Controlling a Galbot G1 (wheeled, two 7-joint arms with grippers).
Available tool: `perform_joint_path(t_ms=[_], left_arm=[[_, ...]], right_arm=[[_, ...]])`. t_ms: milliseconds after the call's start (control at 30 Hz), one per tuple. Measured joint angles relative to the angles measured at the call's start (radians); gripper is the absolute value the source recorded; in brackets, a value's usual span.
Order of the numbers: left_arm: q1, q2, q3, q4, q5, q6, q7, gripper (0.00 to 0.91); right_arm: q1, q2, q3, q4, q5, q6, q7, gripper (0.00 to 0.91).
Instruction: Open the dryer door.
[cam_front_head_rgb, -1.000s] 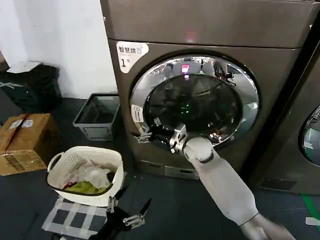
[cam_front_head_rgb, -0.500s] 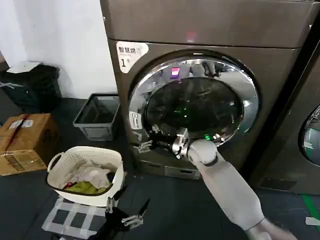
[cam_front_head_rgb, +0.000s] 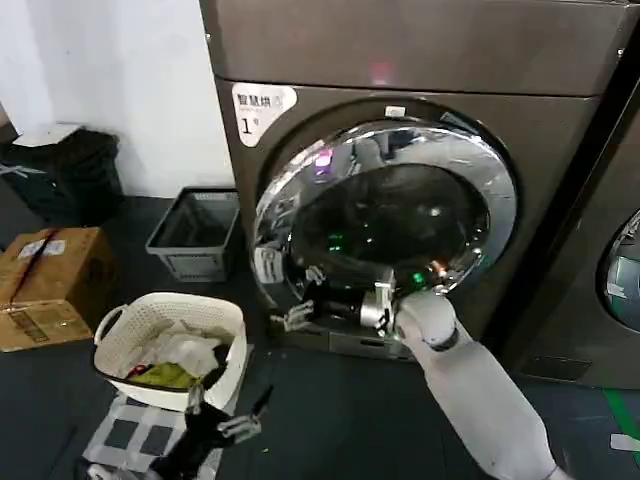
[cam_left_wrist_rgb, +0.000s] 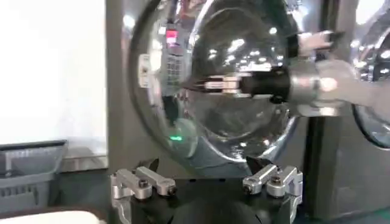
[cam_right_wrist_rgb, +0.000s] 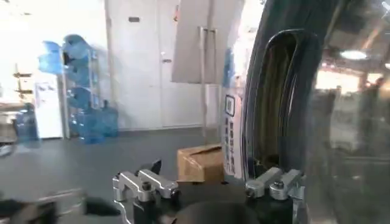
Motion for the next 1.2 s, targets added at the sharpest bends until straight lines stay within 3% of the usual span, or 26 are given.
perform_joint_path(t_ms=[167,433,900,1200], left_arm=[[-0.037,0.018,-0.044,0.012,-0.046,0.059,-0.048,0.907],[-0.117,0.065,-0.083,0.024,-0.084,0.125,-0.086,0.907],[-0.229,0.153,-0.098,0.111,-0.170,0.104,-0.067,0.907],[-0.281,0.175,-0.076,0.148,-0.194,0.074,-0.041,0.907]], right_arm=[[-0.042,-0.022,0.024,0.034,0.001,-0.007,-0.055,0.907],[-0.103,-0.056,0.060,0.075,-0.001,0.027,-0.132,0.907],[-0.212,-0.091,0.121,0.120,-0.038,0.153,-0.256,0.907],[-0.298,-0.095,0.175,0.167,-0.040,0.169,-0.302,0.907]])
